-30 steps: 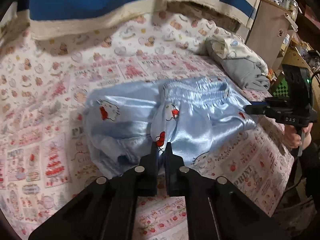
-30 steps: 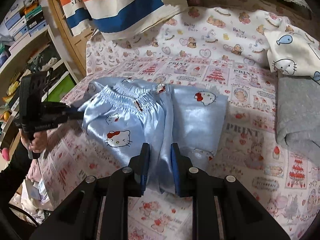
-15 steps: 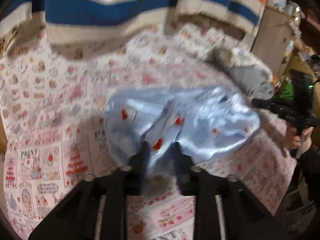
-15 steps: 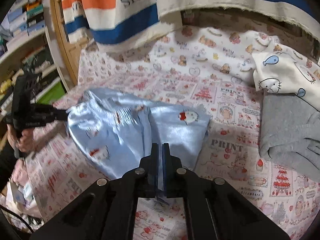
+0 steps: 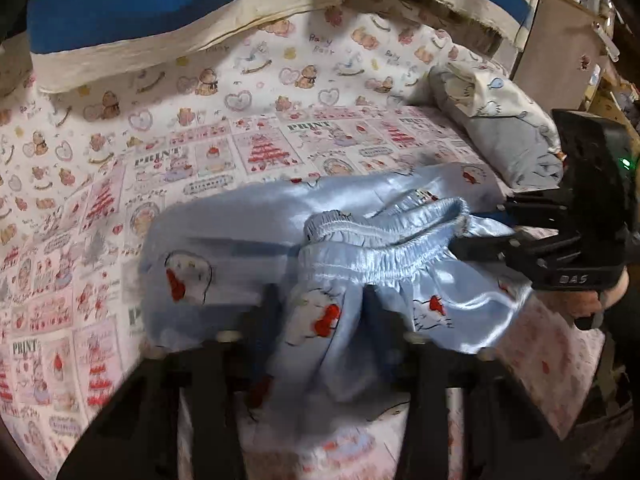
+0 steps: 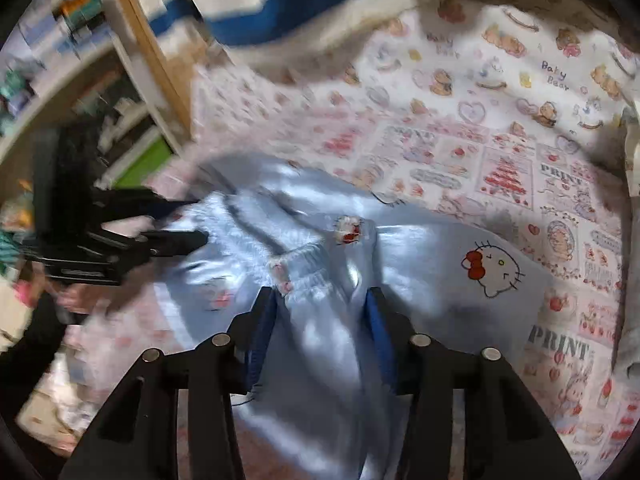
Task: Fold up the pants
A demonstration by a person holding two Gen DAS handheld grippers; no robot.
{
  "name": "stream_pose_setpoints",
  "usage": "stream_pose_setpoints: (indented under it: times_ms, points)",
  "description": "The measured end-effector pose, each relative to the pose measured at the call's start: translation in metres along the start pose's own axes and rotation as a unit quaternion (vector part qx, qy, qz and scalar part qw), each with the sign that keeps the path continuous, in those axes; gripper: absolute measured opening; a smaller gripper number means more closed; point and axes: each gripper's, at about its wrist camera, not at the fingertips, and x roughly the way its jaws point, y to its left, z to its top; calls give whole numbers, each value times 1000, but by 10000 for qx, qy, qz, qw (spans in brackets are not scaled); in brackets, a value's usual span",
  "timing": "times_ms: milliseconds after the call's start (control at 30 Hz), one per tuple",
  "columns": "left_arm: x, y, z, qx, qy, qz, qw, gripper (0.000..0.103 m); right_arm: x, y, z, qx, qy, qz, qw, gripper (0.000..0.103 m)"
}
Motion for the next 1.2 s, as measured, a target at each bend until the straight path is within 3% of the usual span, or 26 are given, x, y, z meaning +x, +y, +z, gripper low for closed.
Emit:
stream_pose_setpoints:
  times_ms: [67, 167, 233, 400, 500, 700, 767, 833, 933, 1000, 1033, 1100, 1133, 1200]
  points:
    - [-1, -1, 4, -39, 2, -101, 9999, 17, -5, 4, 2, -71, -214, -73, 9997, 9]
    - [-12, -4, 14, 53, -333, 10, 9994, 17, -26, 11, 8, -254, -800, -226, 9962, 7]
    - [-17, -5, 23, 100, -542, 82, 9984, 17, -31, 11, 15, -269, -926, -301, 9949, 7]
    - [4, 4, 39, -22, -538, 215, 9983, 18, -11, -7, 33, 89, -797, -487, 9956, 7]
    - [19, 8, 34, -9, -381, 353, 9987, 23, 5, -14, 31, 123, -692, -567, 9959, 7]
    - [32, 4, 27, 139, -148, 578, 9981, 32, 11, -28, 30, 450, -527, -290, 9972, 7]
    - [34, 5, 28, 80, -131, 569, 9983, 35, 18, -27, 29, 411, -315, -428, 9977, 8]
    - [36, 5, 28, 50, -98, 666, 9977, 44, 24, -26, 27, 379, -108, -493, 9980, 12]
    - [34, 5, 27, 33, -144, 738, 9972, 48, 20, -25, 27, 317, -172, -605, 9975, 22]
    - [30, 2, 26, 110, -259, 981, 9948, 55, 14, -26, 26, 225, -248, -871, 9956, 43]
    - [25, -1, 25, 171, -387, 1118, 9928, 58, 8, -26, 26, 184, -333, -982, 9944, 49]
    - [14, -6, 23, 300, -683, 1307, 9886, 74, -13, -30, 25, 210, -539, -1060, 9927, 54]
    - [8, -7, 23, 319, -834, 1378, 9864, 77, -21, -34, 25, 271, -616, -1066, 9920, 55]
    - [2, -6, 23, 292, -987, 1413, 9846, 78, -41, -45, 28, 585, -786, -1247, 9873, 77]
